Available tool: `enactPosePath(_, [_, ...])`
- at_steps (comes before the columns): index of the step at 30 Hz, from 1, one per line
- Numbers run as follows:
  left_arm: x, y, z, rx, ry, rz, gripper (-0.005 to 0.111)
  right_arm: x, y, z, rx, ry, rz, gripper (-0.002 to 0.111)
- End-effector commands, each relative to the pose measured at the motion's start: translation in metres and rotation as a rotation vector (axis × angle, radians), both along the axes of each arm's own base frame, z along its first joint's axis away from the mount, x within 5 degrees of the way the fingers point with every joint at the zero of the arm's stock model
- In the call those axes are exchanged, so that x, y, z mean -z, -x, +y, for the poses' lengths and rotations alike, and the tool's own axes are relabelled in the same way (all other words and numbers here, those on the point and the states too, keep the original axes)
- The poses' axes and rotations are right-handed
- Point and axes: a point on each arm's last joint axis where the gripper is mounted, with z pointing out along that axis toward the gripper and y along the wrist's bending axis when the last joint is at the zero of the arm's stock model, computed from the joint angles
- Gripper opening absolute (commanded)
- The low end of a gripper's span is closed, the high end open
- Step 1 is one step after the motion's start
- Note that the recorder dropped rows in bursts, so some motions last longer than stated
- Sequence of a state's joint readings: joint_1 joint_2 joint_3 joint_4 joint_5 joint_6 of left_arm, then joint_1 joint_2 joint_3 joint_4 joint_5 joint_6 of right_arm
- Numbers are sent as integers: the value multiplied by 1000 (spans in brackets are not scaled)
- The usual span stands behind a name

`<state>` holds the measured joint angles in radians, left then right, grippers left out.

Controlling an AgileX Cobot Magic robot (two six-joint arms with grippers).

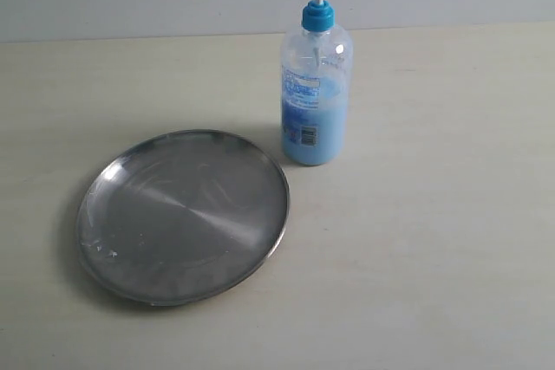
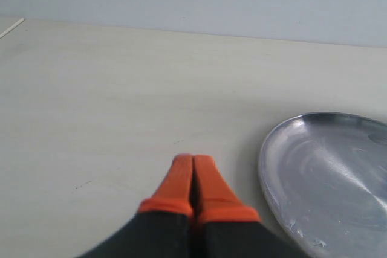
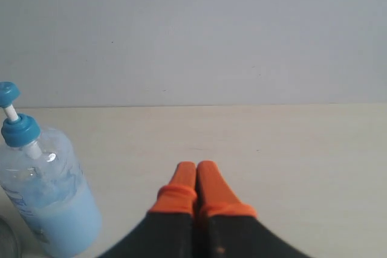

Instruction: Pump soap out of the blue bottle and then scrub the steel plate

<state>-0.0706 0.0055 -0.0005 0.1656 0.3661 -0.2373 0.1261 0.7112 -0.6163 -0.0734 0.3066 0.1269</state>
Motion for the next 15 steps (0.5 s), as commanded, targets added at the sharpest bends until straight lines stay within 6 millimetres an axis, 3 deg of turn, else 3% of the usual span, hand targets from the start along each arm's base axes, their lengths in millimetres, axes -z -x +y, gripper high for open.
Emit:
enactPosePath(1, [-1,0,0,-2,-2,-13,1,-4,0,1,1,-21,-21,0])
enactPosePath(6, [-1,0,0,-2,-2,-13,1,-5,-6,3,0,-94,-46,0])
enactPosePath(15, [-1,0,0,-2,-2,-13,1,29,-46,9,11,-92,138,0])
